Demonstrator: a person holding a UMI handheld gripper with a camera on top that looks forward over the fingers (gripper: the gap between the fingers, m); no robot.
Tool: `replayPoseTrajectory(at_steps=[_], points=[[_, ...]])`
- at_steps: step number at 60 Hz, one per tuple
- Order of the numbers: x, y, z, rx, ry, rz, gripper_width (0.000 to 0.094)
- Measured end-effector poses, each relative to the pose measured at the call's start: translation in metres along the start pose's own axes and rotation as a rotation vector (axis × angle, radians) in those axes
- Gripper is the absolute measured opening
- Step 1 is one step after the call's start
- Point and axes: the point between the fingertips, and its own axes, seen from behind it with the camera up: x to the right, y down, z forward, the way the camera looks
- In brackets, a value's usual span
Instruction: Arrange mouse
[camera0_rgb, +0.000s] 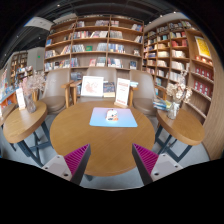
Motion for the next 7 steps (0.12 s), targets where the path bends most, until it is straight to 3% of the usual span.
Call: replayPoseTrajectory(at_steps=[7], points=[[-0.003, 0.006, -0.013, -0.002, -0.02, 0.002, 0.0854]])
